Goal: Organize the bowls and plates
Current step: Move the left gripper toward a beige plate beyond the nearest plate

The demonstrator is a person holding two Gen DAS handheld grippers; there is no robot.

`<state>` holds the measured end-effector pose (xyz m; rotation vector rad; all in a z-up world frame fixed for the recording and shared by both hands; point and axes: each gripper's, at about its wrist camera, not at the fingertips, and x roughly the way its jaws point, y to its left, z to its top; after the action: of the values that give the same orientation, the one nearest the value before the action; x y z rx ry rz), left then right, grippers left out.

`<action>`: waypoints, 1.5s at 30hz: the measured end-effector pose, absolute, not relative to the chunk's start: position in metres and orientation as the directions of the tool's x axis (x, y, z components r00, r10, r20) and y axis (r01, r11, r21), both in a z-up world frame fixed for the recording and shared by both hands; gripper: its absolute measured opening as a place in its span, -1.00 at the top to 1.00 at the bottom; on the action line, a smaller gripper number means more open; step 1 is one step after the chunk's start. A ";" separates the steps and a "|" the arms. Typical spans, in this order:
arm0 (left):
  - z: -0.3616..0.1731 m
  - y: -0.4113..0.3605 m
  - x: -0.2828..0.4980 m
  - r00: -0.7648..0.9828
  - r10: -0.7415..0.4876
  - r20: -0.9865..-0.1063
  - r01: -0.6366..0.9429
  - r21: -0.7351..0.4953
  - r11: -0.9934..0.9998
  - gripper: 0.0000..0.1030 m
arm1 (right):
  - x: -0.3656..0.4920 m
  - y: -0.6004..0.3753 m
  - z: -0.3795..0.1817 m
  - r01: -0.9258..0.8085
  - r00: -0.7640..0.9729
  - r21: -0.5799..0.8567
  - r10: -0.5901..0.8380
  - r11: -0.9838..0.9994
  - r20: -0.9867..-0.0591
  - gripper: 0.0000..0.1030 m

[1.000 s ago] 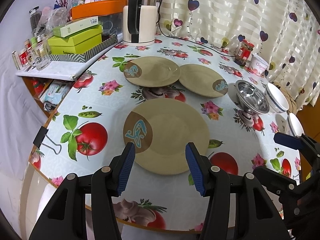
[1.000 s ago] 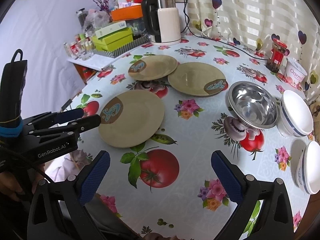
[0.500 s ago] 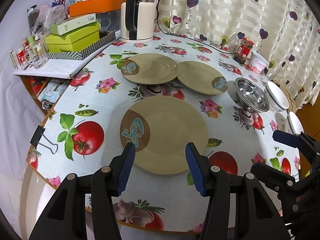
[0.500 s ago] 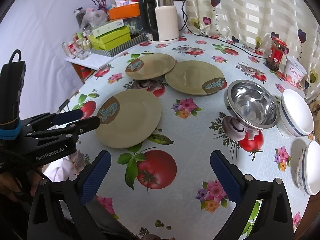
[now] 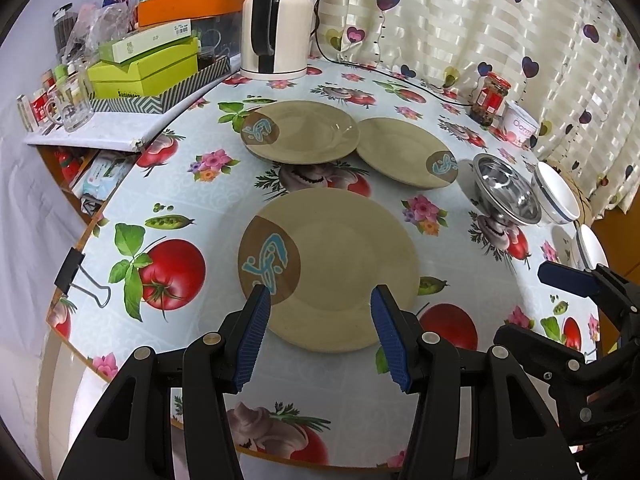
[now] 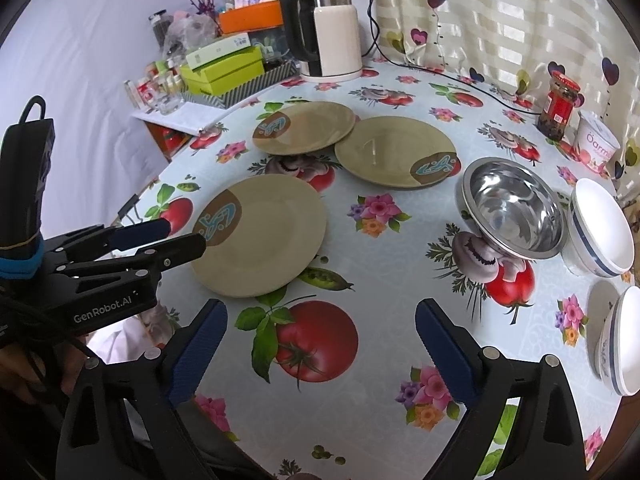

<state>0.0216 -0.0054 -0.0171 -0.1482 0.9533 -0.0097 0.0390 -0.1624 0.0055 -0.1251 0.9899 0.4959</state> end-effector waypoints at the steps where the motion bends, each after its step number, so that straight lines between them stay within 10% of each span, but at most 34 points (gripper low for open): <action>1: -0.018 -0.004 0.023 0.578 -0.075 -0.813 -0.059 -0.134 0.989 -0.04 | 0.039 -0.161 0.006 -0.456 0.447 0.120 0.343 0.882 -0.826 -0.85; 45: -0.022 0.056 0.119 0.599 -0.060 -0.798 -0.140 -0.178 0.974 -0.04 | 0.155 -0.103 0.007 -0.537 0.422 0.100 0.369 0.838 -0.828 -0.34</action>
<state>0.1188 0.0558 -0.0222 -0.2323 0.9296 0.0466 0.1547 -0.1025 0.0073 -0.1903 0.9834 0.5715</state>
